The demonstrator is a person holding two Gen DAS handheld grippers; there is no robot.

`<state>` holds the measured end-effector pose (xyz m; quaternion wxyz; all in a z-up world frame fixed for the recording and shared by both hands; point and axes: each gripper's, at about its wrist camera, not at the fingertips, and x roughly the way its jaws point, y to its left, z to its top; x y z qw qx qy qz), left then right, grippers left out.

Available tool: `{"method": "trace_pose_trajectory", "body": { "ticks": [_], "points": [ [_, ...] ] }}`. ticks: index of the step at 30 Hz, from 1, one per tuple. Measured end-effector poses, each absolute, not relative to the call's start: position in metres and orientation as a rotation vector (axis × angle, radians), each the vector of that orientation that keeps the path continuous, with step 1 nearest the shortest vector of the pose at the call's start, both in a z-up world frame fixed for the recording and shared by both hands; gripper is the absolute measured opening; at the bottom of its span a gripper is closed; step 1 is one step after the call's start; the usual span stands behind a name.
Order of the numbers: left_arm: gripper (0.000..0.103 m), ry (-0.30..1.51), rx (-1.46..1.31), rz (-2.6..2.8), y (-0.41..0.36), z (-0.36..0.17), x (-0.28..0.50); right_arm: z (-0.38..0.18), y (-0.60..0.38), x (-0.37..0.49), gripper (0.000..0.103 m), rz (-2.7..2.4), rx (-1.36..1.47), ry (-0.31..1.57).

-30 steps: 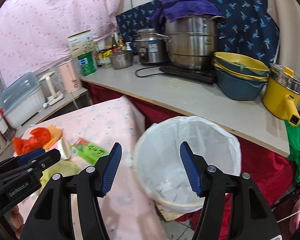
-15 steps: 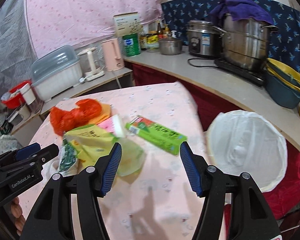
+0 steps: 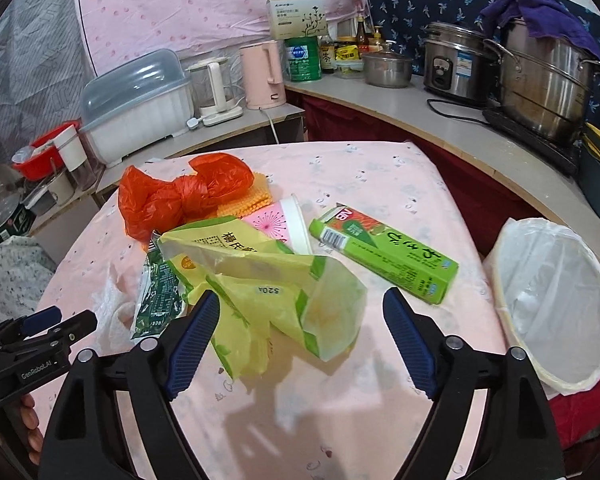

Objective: Collect trash
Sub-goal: 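Grasp the yellow-green snack bag with the right tool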

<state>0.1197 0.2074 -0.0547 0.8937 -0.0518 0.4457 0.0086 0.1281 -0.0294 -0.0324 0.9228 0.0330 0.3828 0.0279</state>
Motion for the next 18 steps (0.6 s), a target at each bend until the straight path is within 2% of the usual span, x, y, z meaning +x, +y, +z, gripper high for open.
{"method": "trace_pose_trajectory", "body": {
  "ticks": [11,14,15,18],
  "points": [
    [0.073,1.003,-0.157,0.030,0.226,-0.090,0.139,-0.066,-0.016,0.159,0.084,0.040,0.028,0.855],
    [0.059,1.016,-0.159,0.012,0.225,-0.094,0.141,-0.071,-0.016,0.162,0.083,0.038,0.030,0.863],
    [0.052,1.021,-0.161,0.006,0.225,-0.095,0.142,-0.072,-0.016,0.163,0.080,0.042,0.031,0.866],
    [0.023,1.040,-0.177,-0.019,0.224,-0.097,0.145,-0.076,-0.013,0.165,0.056,0.053,0.025,0.877]
  ]
}}
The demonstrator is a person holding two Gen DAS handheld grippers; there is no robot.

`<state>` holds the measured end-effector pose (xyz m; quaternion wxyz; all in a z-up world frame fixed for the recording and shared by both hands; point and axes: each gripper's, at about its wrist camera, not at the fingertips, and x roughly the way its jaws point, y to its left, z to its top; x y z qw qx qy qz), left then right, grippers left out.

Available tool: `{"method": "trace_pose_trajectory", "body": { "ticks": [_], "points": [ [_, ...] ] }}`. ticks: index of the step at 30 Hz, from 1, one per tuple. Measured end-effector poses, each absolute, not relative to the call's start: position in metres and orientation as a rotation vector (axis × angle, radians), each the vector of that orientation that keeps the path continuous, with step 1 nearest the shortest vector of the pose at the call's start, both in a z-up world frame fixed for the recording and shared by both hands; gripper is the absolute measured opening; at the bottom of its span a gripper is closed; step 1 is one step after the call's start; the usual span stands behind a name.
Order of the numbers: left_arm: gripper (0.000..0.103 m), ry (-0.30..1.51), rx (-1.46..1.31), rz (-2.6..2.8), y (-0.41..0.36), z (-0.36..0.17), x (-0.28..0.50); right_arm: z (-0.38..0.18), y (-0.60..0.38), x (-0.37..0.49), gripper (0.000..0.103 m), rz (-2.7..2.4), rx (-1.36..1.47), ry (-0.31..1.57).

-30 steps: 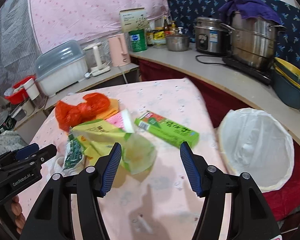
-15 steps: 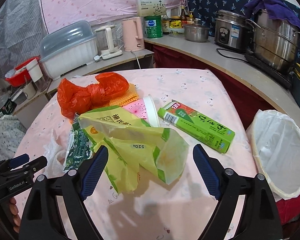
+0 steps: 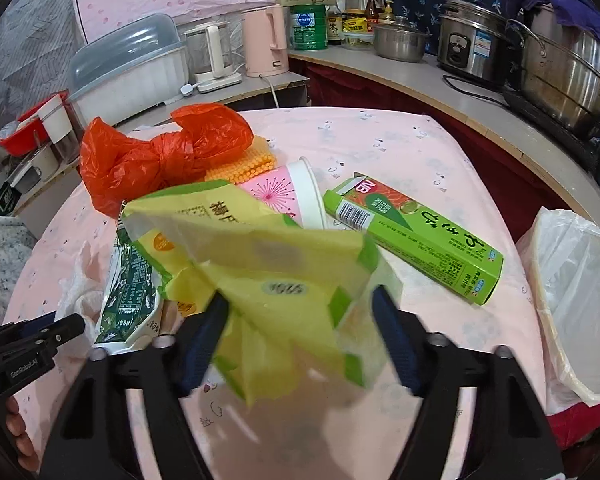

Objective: Collect trash
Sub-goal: 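Grasp the yellow-green snack bag with the right tool, then carry the snack bag over the bin and open the right tool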

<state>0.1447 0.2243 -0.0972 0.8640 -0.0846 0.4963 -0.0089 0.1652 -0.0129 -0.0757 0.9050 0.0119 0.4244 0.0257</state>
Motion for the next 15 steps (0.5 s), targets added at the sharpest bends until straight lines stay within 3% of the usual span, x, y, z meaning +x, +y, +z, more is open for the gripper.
{"method": "trace_pose_trajectory", "body": {
  "ticks": [1,2,4,8,15],
  "points": [
    [0.014,1.045,-0.187,-0.024,0.224,-0.098,0.145,-0.077,-0.013,0.165,0.045,0.057,0.025,0.881],
    [0.011,1.046,-0.195,-0.028,0.224,-0.098,0.145,-0.077,-0.013,0.165,0.039,0.065,0.029,0.885],
    [0.005,1.039,-0.195,-0.031,0.222,-0.095,0.144,-0.075,-0.013,0.164,0.016,0.075,0.035,0.885],
    [0.004,0.996,-0.179,-0.028,0.217,-0.082,0.140,-0.065,-0.017,0.160,0.008,0.094,0.054,0.859],
    [0.004,0.917,-0.173,-0.062,0.205,-0.046,0.133,-0.035,-0.026,0.145,0.007,0.083,0.079,0.771]
  ]
}}
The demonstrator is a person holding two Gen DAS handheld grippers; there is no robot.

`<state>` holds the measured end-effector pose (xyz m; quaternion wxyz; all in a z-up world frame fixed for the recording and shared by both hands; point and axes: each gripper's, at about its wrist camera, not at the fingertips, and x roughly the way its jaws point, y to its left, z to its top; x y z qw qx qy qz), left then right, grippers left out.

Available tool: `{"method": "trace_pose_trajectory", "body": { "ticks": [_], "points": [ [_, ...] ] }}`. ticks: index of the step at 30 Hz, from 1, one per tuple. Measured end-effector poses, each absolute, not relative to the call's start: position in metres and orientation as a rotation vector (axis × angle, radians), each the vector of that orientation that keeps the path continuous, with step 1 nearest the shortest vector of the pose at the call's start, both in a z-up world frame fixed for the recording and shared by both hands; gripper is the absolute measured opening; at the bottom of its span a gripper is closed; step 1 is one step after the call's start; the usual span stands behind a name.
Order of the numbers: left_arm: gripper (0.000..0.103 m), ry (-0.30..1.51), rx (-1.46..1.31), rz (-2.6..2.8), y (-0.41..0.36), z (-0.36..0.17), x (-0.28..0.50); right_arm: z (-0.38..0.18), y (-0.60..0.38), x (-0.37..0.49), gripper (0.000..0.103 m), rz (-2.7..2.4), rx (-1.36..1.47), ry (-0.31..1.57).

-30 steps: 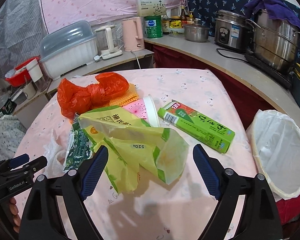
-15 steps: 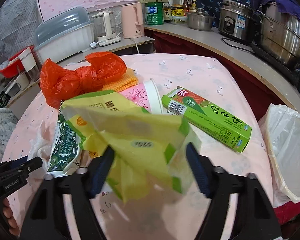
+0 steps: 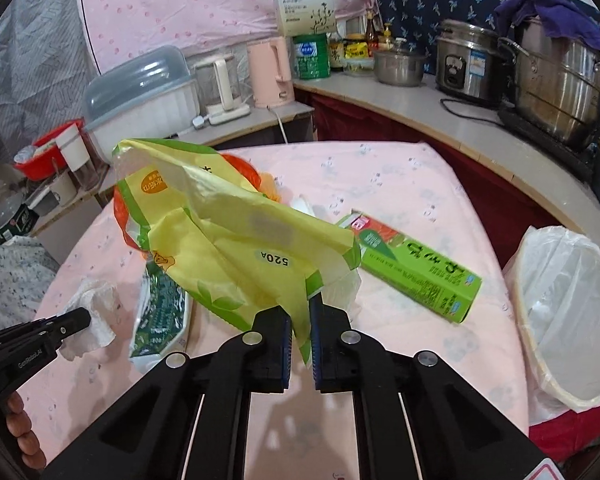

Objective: Collect trash
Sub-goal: 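Carry the snack bag over the bin and open the right tool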

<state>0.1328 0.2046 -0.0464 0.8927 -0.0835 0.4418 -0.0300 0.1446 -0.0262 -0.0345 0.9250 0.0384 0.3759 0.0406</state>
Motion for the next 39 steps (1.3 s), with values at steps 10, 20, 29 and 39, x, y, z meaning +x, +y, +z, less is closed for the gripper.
{"method": "trace_pose_trajectory", "body": {
  "ticks": [10,20,29,39],
  "points": [
    [0.004,0.826,-0.124,-0.168,0.152,0.000,0.129,0.007,-0.068,0.120,0.007,0.005,0.136,0.669],
    [0.004,0.788,-0.052,-0.302,0.071,0.024,0.122,0.024,-0.134,0.092,0.007,-0.112,0.200,0.615],
    [0.004,0.784,0.018,-0.442,-0.011,0.029,0.109,0.024,-0.205,0.060,0.007,-0.240,0.259,0.586],
    [0.004,0.801,0.076,-0.600,-0.094,0.027,0.110,0.010,-0.277,0.032,0.007,-0.380,0.324,0.577]
  ]
}}
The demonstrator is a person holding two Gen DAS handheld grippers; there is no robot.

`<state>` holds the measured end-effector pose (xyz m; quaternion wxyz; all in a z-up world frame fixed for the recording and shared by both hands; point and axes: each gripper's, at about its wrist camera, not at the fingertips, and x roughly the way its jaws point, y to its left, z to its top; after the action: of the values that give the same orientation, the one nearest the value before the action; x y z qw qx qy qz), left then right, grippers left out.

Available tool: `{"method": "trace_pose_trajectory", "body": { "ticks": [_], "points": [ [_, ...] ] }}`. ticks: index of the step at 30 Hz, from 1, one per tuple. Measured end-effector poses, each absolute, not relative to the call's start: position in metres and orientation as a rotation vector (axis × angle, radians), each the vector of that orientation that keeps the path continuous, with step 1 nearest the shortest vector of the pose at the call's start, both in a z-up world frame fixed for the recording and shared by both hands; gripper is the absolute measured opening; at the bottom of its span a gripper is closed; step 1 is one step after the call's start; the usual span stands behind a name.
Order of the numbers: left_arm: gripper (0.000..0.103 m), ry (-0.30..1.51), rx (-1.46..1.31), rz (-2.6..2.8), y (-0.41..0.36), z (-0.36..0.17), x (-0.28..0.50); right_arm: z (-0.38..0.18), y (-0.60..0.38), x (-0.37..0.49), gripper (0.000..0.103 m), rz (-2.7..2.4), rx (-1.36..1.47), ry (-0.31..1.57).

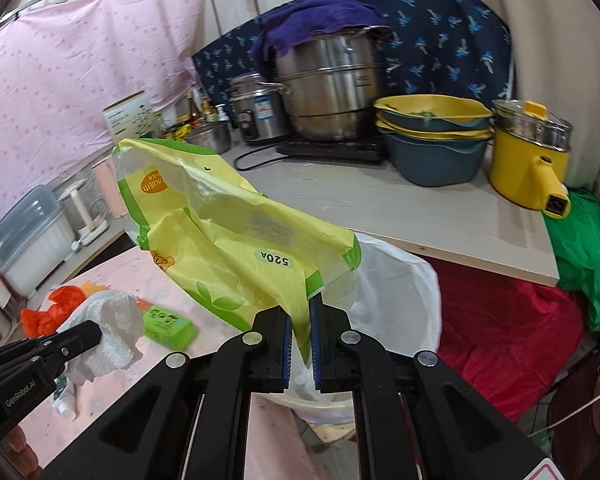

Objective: Collect trash
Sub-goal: 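Carry the snack bag over the bin and open the right tool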

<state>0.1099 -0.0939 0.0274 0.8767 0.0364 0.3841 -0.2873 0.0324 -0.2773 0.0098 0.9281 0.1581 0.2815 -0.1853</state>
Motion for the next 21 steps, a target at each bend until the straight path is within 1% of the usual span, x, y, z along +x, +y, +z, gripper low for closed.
{"method": "trace_pose_trajectory", "body": {
  "ticks": [9,21],
  "points": [
    [0.004,0.823,0.097,-0.732,-0.153,0.016,0.118,-0.011,-0.319,0.027,0.007,-0.458,0.367,0.599],
    [0.005,0.893,0.115,-0.835,-0.202,-0.013,0.143,-0.030,-0.349,0.046,0.007,-0.514,0.387,0.631]
  ]
}}
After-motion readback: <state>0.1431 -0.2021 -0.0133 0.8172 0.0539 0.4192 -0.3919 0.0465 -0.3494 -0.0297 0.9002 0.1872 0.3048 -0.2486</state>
